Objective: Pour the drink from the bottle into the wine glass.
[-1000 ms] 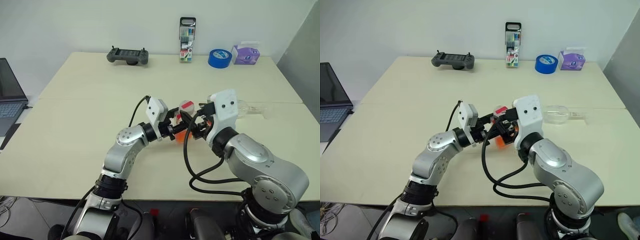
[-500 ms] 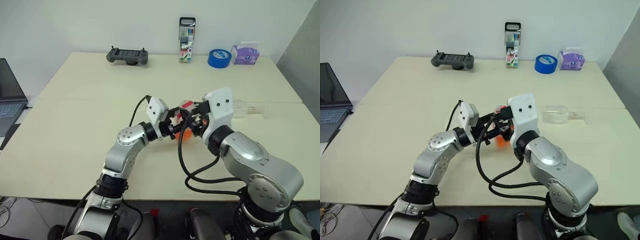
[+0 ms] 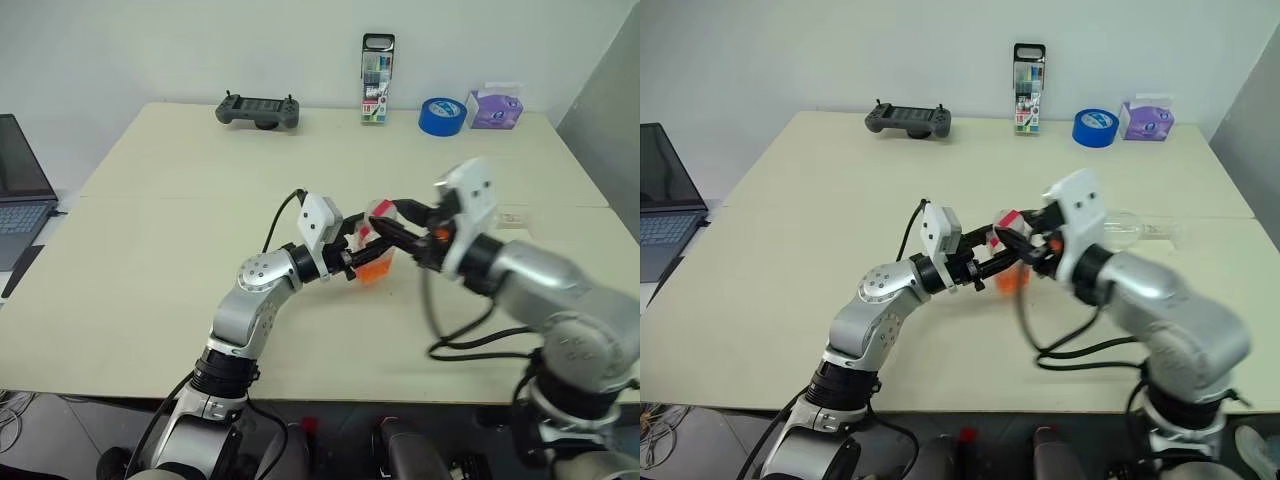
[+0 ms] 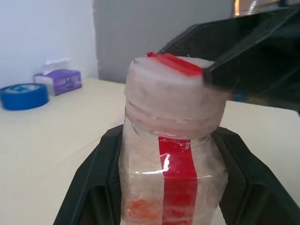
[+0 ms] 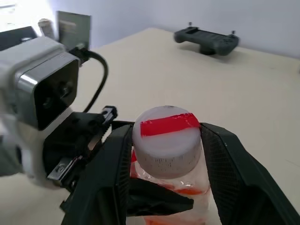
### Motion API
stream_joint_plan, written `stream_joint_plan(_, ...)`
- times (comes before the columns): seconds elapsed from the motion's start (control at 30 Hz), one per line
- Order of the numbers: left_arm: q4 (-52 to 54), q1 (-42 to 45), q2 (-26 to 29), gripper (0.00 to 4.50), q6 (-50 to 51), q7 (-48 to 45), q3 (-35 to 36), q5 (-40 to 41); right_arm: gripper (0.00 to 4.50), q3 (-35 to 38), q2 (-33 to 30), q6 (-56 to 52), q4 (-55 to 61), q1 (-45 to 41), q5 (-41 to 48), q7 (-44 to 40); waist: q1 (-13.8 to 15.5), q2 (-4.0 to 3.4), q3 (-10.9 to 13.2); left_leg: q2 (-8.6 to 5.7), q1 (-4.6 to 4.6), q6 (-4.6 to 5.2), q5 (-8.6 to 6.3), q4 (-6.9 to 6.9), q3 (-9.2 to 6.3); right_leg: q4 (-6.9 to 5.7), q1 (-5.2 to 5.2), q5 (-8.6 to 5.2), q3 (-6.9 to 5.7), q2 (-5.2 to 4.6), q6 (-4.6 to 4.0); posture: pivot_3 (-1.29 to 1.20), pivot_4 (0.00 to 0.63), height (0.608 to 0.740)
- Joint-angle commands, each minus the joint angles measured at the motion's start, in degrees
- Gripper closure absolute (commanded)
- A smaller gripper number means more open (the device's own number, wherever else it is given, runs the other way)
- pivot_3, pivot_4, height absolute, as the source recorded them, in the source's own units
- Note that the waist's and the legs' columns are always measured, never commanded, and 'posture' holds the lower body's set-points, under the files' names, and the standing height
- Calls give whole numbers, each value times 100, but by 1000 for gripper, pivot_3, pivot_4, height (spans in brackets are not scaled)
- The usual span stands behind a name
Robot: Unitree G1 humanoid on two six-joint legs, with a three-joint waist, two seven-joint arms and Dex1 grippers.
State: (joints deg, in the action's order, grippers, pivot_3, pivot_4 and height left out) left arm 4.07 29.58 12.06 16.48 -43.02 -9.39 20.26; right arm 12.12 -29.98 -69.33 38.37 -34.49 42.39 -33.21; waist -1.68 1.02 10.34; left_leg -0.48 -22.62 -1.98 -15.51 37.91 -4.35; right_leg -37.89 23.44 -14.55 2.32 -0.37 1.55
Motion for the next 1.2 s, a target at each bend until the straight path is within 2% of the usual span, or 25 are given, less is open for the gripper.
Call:
stream_joint_plan(0.03,143,91,-28,2361,-13,21,56,44,3197,-276,-738,857,-511,-99,282,-1659,-26,1,0,3,3,3,-2,0,3,-1,-2,0,-4,7,0,0,150,740)
stream_joint_plan(0.1,110,139,-43,2361,-12,16,58,37,3940,-556,-1044,1426,-942,-169,-69,-2019,-33,1,1,5,12,10,-6,-1,8,-8,-2,0,-3,25,1,0,150,740)
stream_joint_plan(0.17,81,180,-48,2361,-9,10,82,32,4500,-685,-1178,1697,-1221,-254,-196,-2158,-31,0,1,8,16,9,-5,-2,8,-13,-2,-7,-6,33,12,0,150,740)
stream_joint_plan(0.33,74,171,-27,2361,-31,-18,111,21,4500,-500,-1149,1857,-1271,-269,-124,-1836,-14,0,3,16,16,9,-5,1,6,-19,-2,-5,-4,34,8,0,150,740)
stream_joint_plan(0.43,111,132,-23,2361,-32,-5,103,12,3915,-161,-1058,1602,-880,-235,250,-1350,-4,0,4,17,11,8,-4,2,-2,-17,-2,0,2,16,-1,0,150,740)
stream_joint_plan(0.5,124,118,-22,2361,-34,1,99,12,3238,63,-980,1448,-598,-187,487,-944,13,0,4,11,4,8,-4,5,-7,-11,-2,0,3,7,0,0,150,740)
stream_joint_plan(0.53,118,117,-20,2361,-38,4,101,11,2853,152,-841,1359,-375,-174,493,-489,19,0,4,7,2,7,-4,5,-9,-8,-2,0,2,3,0,0,150,740)
stream_joint_plan(0.63,101,117,-6,2361,-47,4,118,15,1800,14,-279,976,285,-112,215,1012,18,0,3,6,0,7,-4,5,-10,-10,-1,0,3,-4,0,0,150,740)
stream_joint_plan(0.77,56,143,-5,2361,-48,9,142,10,365,-475,409,461,881,94,122,2213,16,-1,3,10,0,3,-2,4,-20,-18,4,0,2,-5,0,0,150,740)
stream_joint_plan(0.9,46,165,-5,2361,-30,8,147,13,352,-856,770,260,1112,188,-236,2940,13,-1,3,9,0,-4,2,3,-22,-20,5,0,0,-3,0,0,150,740)
stream_joint_plan(1.2,-50,229,-35,2361,-50,0,136,5,352,-1458,1126,212,939,129,-932,3536,6,-2,3,7,1,-4,3,3,-17,-19,6,0,-2,1,0,0,150,740)
